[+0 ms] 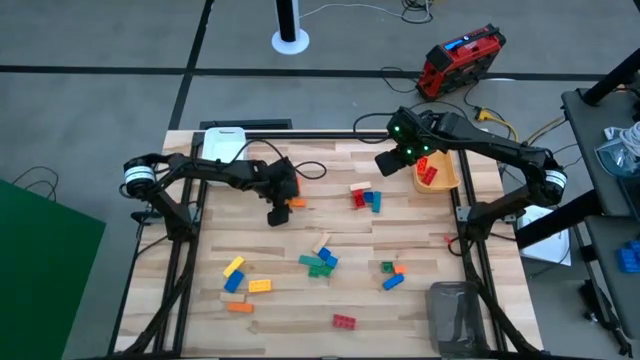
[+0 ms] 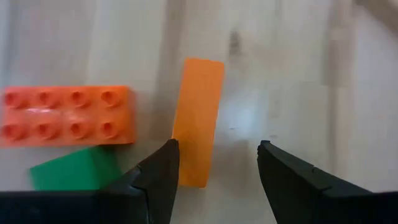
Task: Sort blocks by size
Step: Put the top big orange block into the white bin
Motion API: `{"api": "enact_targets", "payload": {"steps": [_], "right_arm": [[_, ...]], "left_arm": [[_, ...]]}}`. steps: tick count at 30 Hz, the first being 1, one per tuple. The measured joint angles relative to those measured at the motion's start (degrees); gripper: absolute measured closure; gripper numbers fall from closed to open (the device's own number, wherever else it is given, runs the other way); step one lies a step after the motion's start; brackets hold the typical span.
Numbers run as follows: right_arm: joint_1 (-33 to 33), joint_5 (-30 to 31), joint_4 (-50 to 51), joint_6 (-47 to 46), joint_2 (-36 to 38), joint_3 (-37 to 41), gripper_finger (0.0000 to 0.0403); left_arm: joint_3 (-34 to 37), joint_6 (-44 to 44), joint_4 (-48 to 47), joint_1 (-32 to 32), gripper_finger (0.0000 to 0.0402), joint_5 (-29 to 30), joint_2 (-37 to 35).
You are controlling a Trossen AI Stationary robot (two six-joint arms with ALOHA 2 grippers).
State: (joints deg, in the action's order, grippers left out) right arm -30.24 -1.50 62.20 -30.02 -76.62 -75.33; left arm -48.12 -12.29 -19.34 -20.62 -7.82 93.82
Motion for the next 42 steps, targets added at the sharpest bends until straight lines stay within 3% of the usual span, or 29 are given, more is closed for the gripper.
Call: {"api": "enact_targets", "payload": {"steps": [7,12,16,18,22,27,38,42], "right_arm": [[0.0,0.0,-0.1,-0.3,0.0,0.0,0.039],[0.0,0.0,0.0,-0.9,0.0,0.0,0.039],[0.0,0.0,0.0,-0.9,0.0,0.0,0.039],[0.0,0.0,0.0,-1.0,0.0,0.0,0.039],[0.0,0.0,0.0,-1.0,0.0,0.0,0.039],[0.0,0.0,-0.1,-1.0,0.0,0.0,0.039],[0.0,0.0,-0.1,-1.6,0.0,0.0,0.039],[0.0,0.0,-0.1,-1.6,0.0,0.0,0.039]], "left_arm": [[0.0,-2.1,0.4,0.0,0.0207,1.2,0.0],[0.0,-1.6,-0.3,0.1,0.0207,-6.6,-0.1],[0.1,0.8,-0.5,0.6,0.0209,-6.5,-0.9],[0.1,0.9,0.0,0.6,0.0212,-5.3,-1.8],[0.1,0.0,0.3,0.6,0.0218,3.2,-2.6],[0.1,-3.2,-0.1,-0.2,0.0219,4.3,-1.5],[-0.1,0.8,-2.2,0.3,0.0219,-7.2,0.2],[-1.1,1.3,-2.7,1.4,0.0219,-6.5,-1.2]]}}
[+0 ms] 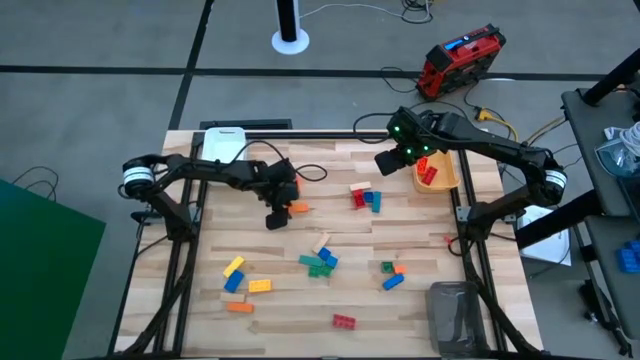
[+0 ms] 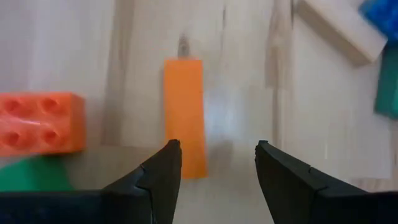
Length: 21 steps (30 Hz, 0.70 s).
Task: Sort blocks by size
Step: Put the top big orange block into the white bin
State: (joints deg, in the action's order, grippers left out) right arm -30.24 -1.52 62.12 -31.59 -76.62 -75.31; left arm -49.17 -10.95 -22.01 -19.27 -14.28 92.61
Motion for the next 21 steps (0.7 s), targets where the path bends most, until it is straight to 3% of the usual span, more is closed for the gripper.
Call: {"api": "enact_targets", "payload": {"steps": [5,21], "right_arm": [[0.0,0.0,0.0,0.0,0.0,0.0,0.039],[0.0,0.0,-0.3,0.1,0.0,0.0,0.039]], "left_arm": [[-0.2,-1.3,1.4,-0.1,0.0219,5.3,-0.5],[0.2,0.1,4.8,0.4,0.0205,2.7,5.8]]}}
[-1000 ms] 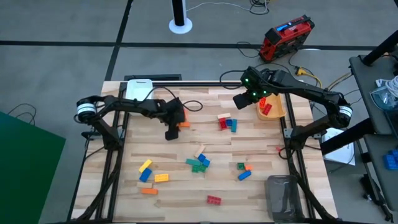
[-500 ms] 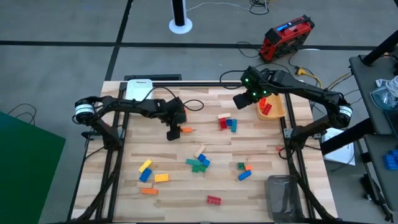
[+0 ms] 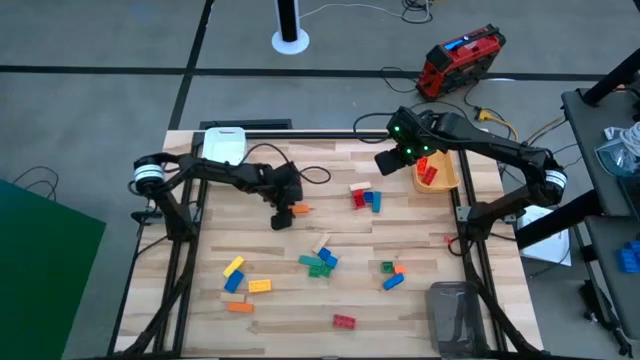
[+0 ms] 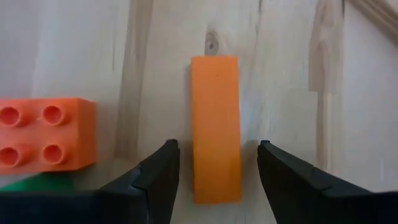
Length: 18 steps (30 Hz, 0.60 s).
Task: Sort blocks by size
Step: Put the top big orange block into the white bin
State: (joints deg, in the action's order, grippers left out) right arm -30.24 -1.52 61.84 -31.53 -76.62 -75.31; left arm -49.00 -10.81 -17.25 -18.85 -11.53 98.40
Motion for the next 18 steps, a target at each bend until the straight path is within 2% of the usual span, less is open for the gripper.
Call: {"api": "enact_targets", "payload": {"steps": [6,10,13,18], "right_arm": [[0.0,0.0,0.0,0.0,0.0,0.0,0.039],[0.0,0.0,0.0,0.0,0.0,0.0,0.039],[0.0,0.0,-0.1,0.1,0.0,0.0,0.039],[0.0,0.0,-0.5,0.2,0.0,0.0,0.039]], "left_arm": [[-0.1,-0.1,1.8,0.3,0.0183,-0.3,1.5],[-0.1,-0.6,2.2,0.4,0.0186,0.1,2.1],[-0.2,-0.7,2.4,0.6,0.0203,0.3,2.8],[-0.2,-0.7,2.7,1.0,0.0259,0.3,3.5]]}}
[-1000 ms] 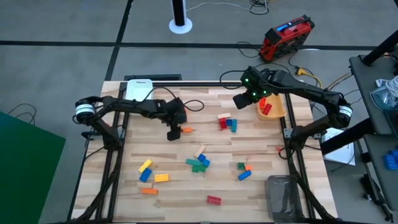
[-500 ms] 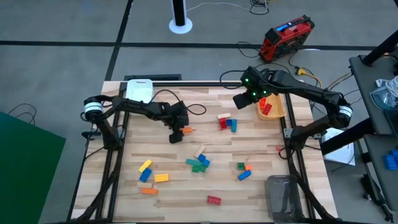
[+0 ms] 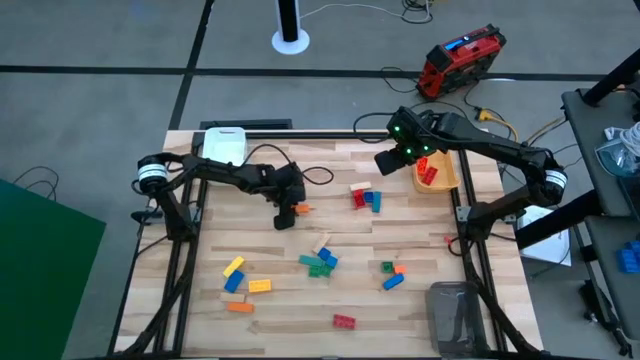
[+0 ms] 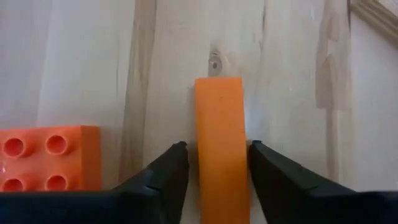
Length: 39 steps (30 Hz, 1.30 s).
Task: Sort blocks by size
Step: Put the top big orange block into the white bin
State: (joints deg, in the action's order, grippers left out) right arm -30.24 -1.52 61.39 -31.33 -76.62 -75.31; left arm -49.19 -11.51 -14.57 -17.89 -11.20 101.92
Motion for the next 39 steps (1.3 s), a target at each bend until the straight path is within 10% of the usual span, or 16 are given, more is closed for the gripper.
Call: {"api": "enact_targets", "payload": {"steps": [6,25,39], "right_arm": [[0.0,0.0,-0.1,0.5,0.0,0.0,0.039],[0.0,0.0,-0.6,0.5,0.0,0.0,0.039],[0.0,0.0,-1.0,0.5,0.0,0.0,0.039]], "left_arm": [[0.0,1.5,0.0,0.2,0.0334,-1.2,0.1],[-1.2,13.4,-10.6,-1.1,0.0334,-1.5,-16.8],[-3.1,28.2,-26.7,-20.6,0.0334,9.8,-32.0]]}}
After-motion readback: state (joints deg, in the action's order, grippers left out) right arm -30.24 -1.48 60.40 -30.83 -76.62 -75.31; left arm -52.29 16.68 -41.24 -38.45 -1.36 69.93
